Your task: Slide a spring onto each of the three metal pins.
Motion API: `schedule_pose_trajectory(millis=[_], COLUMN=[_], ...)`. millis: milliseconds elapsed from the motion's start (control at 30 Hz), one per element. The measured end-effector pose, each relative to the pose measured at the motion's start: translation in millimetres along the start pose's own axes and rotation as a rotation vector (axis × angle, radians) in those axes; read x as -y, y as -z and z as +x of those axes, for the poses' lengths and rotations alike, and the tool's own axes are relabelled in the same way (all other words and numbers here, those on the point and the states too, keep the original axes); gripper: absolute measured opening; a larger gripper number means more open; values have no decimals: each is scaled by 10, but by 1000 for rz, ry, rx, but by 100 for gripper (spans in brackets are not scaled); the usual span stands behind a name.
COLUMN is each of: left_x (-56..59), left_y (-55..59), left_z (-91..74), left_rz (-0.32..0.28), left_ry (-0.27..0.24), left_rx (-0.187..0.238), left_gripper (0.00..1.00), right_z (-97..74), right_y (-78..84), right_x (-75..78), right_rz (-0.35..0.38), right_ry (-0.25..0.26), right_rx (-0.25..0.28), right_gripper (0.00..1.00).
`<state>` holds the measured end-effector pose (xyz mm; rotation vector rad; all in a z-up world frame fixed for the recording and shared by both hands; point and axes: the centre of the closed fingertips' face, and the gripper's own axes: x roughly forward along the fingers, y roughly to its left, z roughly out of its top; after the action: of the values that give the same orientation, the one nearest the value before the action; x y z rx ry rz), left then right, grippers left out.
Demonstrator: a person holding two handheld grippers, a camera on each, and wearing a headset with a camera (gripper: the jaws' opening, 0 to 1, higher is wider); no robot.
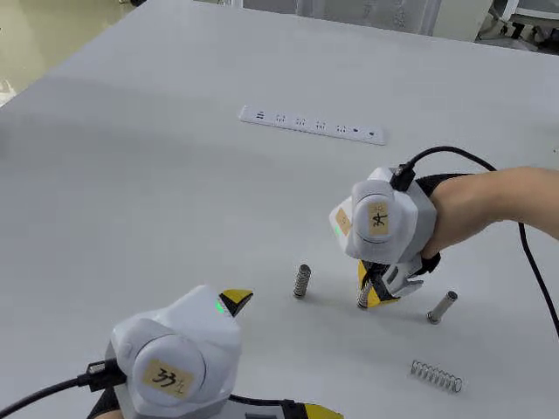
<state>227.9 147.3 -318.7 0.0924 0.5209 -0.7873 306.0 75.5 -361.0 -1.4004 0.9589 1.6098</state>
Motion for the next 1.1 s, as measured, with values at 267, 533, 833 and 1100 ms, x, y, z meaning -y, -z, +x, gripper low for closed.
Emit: schedule_pose_trajectory(millis=[267, 533, 833, 1100], left_x=[-3, -2, -14, -71], left_y=[-8, -17, -39, -35], left_z=[-5, -5, -12, -41], left_rz=[-3, -2, -3, 0], left_ry=[-2, -4, -7, -17], left_rx=[5, 6, 11, 5], left_gripper=[95, 95, 96, 96], right_z=[26, 35, 14, -19], right_y=[-51, -65, -77, -62], right_x=[-16, -50, -44, -54], right_rz=[33, 62, 94, 126], right_ry=[-11, -8, 35, 76], right_rx=[38, 72, 136, 169], right_gripper=[18, 46, 83, 99])
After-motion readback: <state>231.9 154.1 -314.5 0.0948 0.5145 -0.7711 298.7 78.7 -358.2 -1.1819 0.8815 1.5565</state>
